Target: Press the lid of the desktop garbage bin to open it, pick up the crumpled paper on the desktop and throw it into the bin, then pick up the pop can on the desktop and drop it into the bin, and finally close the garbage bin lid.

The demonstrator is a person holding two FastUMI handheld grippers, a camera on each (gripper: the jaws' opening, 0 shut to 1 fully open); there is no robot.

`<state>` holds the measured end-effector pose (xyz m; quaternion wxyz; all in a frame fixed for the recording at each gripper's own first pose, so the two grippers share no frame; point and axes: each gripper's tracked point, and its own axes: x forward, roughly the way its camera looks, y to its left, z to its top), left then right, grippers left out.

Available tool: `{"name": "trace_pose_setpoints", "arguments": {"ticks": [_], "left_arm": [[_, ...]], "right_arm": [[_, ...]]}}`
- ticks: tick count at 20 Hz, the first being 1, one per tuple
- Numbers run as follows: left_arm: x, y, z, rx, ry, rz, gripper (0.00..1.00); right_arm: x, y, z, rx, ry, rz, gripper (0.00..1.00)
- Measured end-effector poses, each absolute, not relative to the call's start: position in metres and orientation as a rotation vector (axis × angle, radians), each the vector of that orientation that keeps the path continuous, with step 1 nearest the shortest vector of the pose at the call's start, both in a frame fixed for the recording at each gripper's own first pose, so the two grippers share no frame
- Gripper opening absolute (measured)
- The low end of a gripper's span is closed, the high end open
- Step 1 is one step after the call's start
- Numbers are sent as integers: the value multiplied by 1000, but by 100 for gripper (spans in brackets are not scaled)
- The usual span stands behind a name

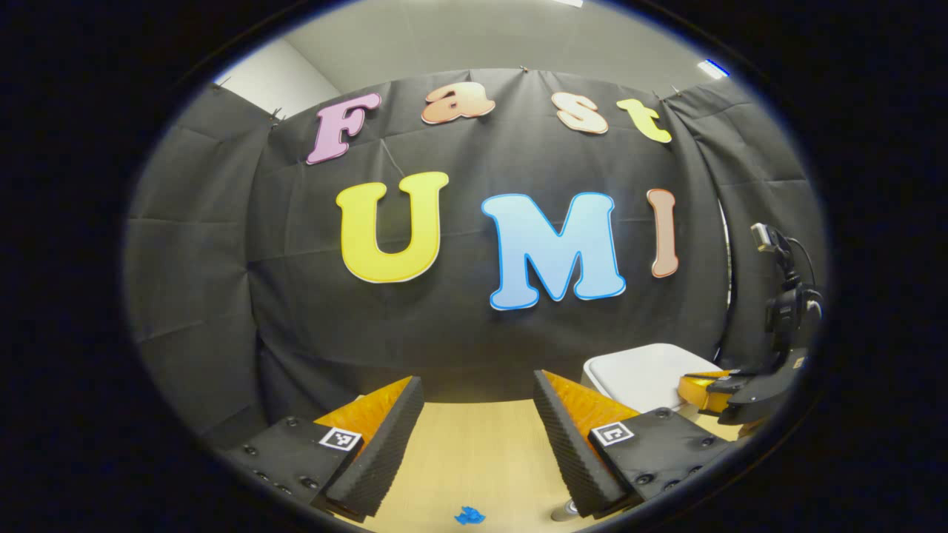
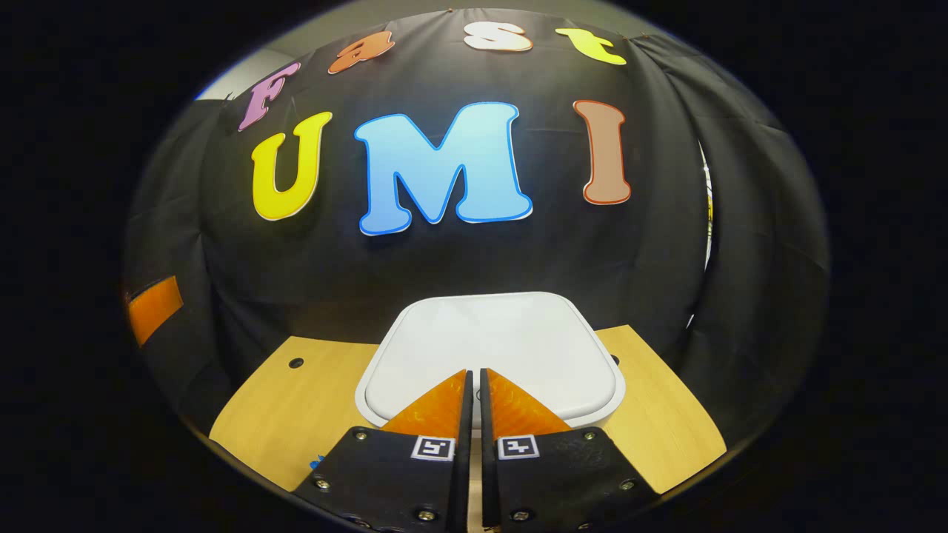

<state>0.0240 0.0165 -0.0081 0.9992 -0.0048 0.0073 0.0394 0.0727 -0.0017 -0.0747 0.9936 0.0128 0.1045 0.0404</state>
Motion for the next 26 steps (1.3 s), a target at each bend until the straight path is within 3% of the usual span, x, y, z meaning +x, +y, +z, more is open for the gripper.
{"name": "trace_pose_setpoints", "arguments": {"ticks": [18,26], "left_arm": [[27,16,-8,-13,8,70,99],[25,25,-4,6,-6,93,99]], "right_arm": [[72,-1,-69,-21,178,118,6],[64,-7,0,104,19,72,6]]}}
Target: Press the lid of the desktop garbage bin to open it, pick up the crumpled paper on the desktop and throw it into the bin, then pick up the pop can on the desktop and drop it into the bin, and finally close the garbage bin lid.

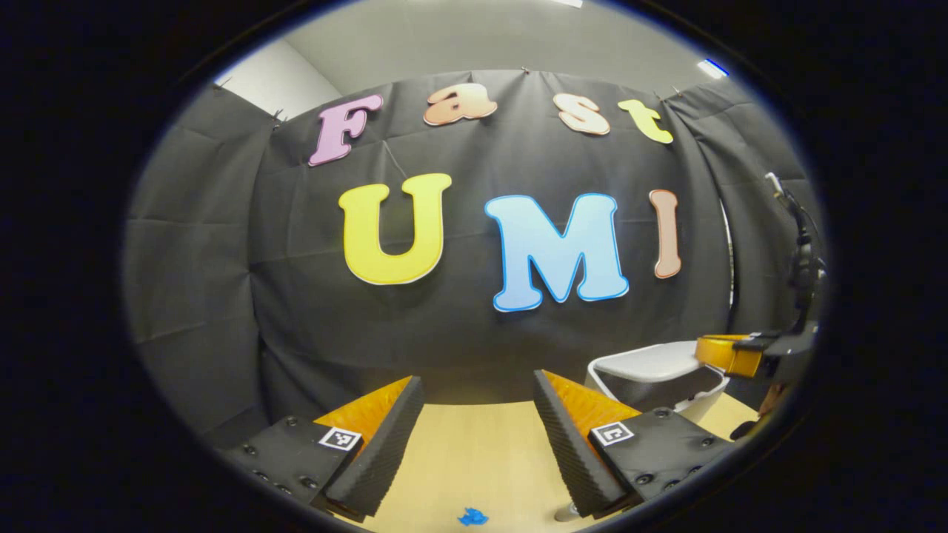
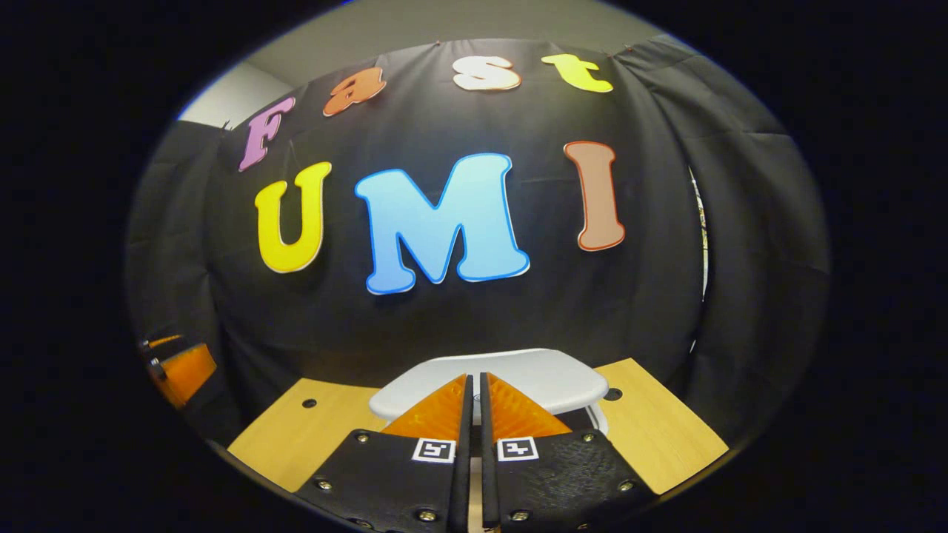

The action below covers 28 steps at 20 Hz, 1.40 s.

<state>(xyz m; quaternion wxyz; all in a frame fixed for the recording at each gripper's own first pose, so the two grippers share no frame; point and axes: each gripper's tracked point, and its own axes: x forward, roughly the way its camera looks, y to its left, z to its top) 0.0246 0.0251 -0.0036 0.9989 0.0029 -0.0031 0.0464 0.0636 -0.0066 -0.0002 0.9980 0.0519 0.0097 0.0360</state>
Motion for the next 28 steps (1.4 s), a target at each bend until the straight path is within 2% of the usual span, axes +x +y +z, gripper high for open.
{"name": "trace_pose_setpoints", "arguments": {"ticks": [11,23,26,27,28], "left_arm": [[22,21,6,22,-36,82,99],[22,21,4,7,-38,85,99],[24,22,1,-12,-31,87,99],[24,23,0,-15,-28,92,99],[24,22,0,-17,-27,94,99]], "right_arm": [[52,-16,12,132,-26,35,6],[39,-1,26,71,-80,61,6],[38,-2,26,71,-77,59,19],[39,-3,25,71,-77,54,17],[38,-3,26,73,-79,52,25]]}}
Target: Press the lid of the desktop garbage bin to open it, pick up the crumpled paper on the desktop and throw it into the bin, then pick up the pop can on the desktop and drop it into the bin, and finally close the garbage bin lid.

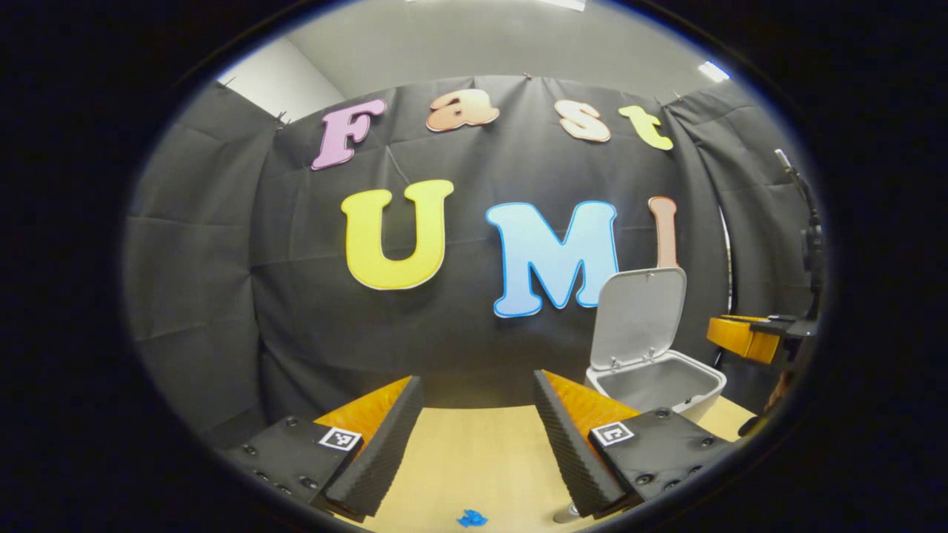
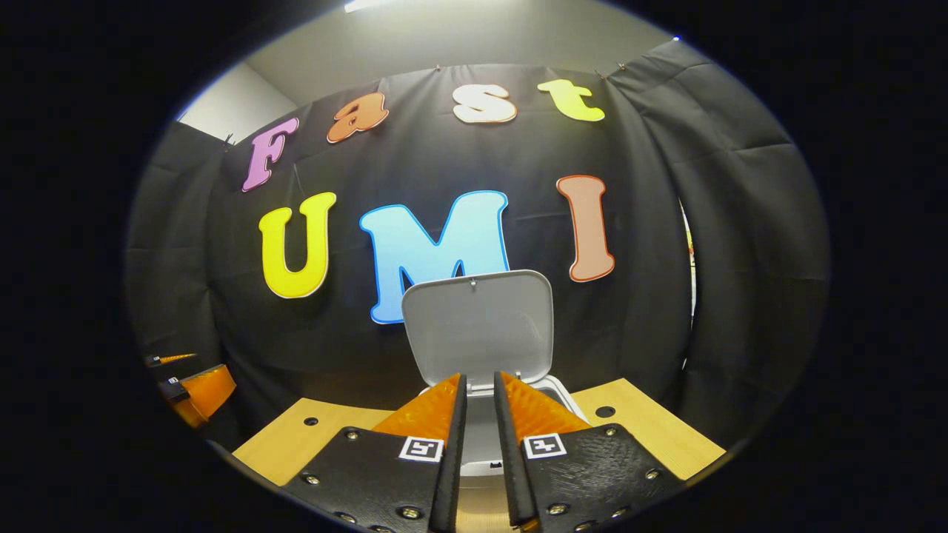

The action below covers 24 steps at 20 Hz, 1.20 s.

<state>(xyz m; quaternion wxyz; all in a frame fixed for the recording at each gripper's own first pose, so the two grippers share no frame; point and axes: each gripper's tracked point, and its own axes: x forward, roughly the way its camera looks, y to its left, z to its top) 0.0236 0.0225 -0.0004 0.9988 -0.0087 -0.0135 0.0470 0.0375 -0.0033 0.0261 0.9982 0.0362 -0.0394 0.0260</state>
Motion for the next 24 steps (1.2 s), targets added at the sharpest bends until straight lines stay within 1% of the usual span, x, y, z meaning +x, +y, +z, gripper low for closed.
{"name": "trace_pose_setpoints", "arguments": {"ticks": [1,2,3,4,5,6,7,8,9,10,11,12,13,14,15,17,20,24], "left_arm": [[23,23,-1,-19,-27,98,99],[23,23,-1,-21,-26,100,99],[24,23,-2,-25,-25,103,99],[24,25,-4,-31,-22,105,99],[25,25,-6,-37,-19,105,99],[25,27,-9,-44,-16,105,95],[24,29,-12,-52,-13,106,99],[22,31,-17,-58,-8,111,95],[21,33,-21,-67,-2,114,97],[22,36,-25,-79,3,117,99],[22,38,-30,-95,10,115,97],[25,40,-36,-114,20,113,99],[26,45,-43,-133,33,120,97],[29,51,-50,-150,43,126,98],[30,56,-57,-161,53,135,99],[32,66,-68,-148,70,151,96],[35,68,-96,-88,104,144,96],[28,57,-159,-68,203,114,96]], "right_arm": [[38,-3,27,74,-80,52,26],[37,-3,26,74,-79,52,34],[37,-3,26,72,-77,52,35],[39,-2,25,70,-74,56,48],[37,0,24,69,-72,61,52],[36,2,24,67,-71,62,63],[35,1,24,64,-72,62,66],[34,0,25,61,-75,61,75],[35,1,26,60,-79,62,76],[34,2,28,59,-83,64,82],[34,2,27,57,-82,59,88],[33,1,27,54,-82,53,93],[32,2,27,53,-81,55,94],[32,2,27,51,-80,54,97],[32,2,26,48,-80,51,97],[31,3,25,42,-71,51,96],[29,4,21,4,-58,46,96],[23,4,13,-33,-30,31,97]]}}
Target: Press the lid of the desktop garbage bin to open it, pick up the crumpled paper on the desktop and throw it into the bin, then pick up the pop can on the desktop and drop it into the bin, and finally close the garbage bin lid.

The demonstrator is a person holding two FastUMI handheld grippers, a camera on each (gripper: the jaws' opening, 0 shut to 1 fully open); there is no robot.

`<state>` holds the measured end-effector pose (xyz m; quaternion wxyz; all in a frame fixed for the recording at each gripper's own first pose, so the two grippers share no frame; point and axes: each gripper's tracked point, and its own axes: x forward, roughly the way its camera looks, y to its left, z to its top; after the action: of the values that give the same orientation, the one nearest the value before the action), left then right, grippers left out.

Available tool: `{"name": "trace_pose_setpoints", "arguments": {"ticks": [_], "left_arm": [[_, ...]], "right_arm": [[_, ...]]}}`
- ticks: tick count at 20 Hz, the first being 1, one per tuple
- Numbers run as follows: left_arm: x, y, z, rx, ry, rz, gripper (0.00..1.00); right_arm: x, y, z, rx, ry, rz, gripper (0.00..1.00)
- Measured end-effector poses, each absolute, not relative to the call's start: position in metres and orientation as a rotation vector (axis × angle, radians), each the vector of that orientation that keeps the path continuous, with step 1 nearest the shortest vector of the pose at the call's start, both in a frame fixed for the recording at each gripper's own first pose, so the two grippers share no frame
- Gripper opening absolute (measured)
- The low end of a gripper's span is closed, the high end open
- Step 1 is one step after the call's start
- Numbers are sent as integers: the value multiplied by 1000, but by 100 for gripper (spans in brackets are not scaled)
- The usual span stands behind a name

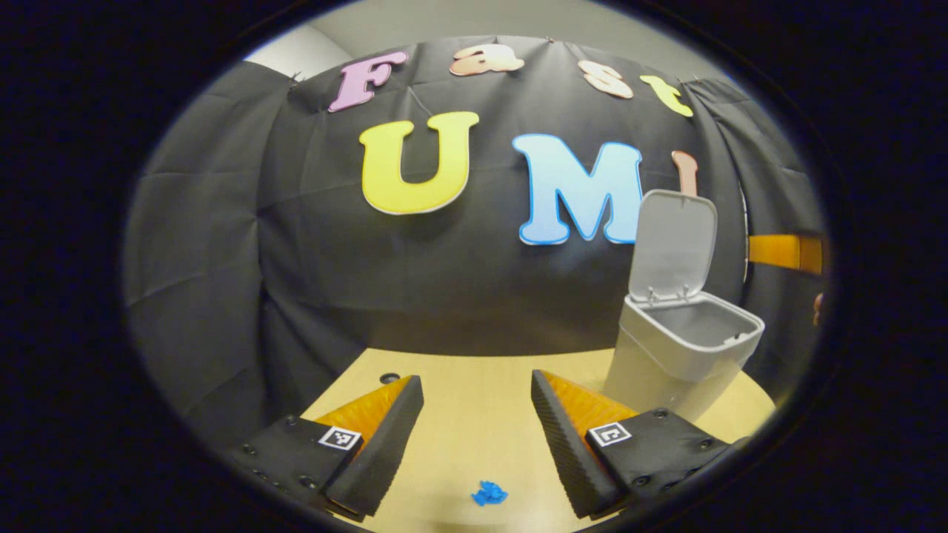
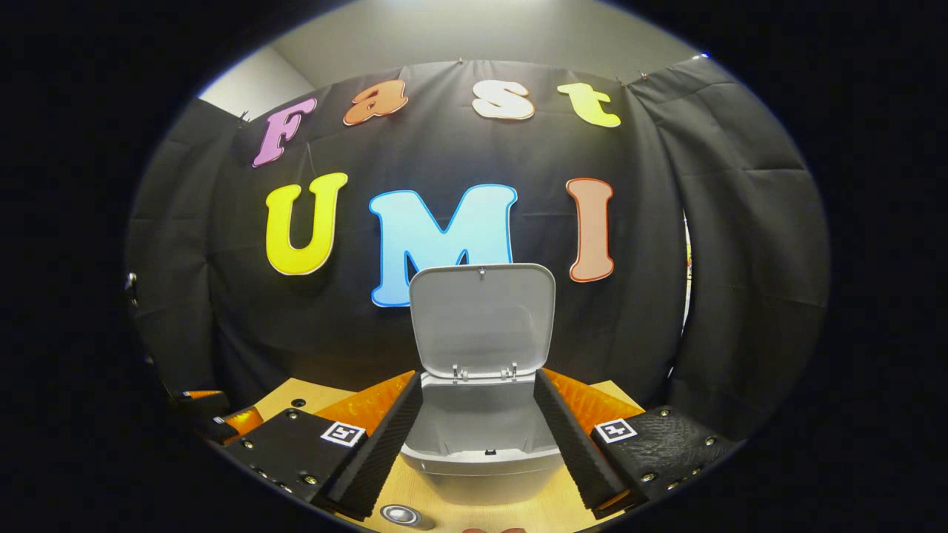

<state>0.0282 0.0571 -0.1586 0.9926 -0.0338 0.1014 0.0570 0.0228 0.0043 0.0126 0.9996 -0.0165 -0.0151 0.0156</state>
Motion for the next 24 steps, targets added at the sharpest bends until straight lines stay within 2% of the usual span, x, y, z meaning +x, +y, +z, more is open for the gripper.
{"name": "trace_pose_setpoints", "arguments": {"ticks": [11,16,24], "left_arm": [[7,33,-322,-46,486,40,96],[15,37,-385,-102,615,65,96],[11,40,-434,-109,718,80,96]], "right_arm": [[3,1,-3,-71,30,-18,97],[-1,2,-9,-68,56,-31,97],[4,-16,-11,-53,81,-86,97]]}}
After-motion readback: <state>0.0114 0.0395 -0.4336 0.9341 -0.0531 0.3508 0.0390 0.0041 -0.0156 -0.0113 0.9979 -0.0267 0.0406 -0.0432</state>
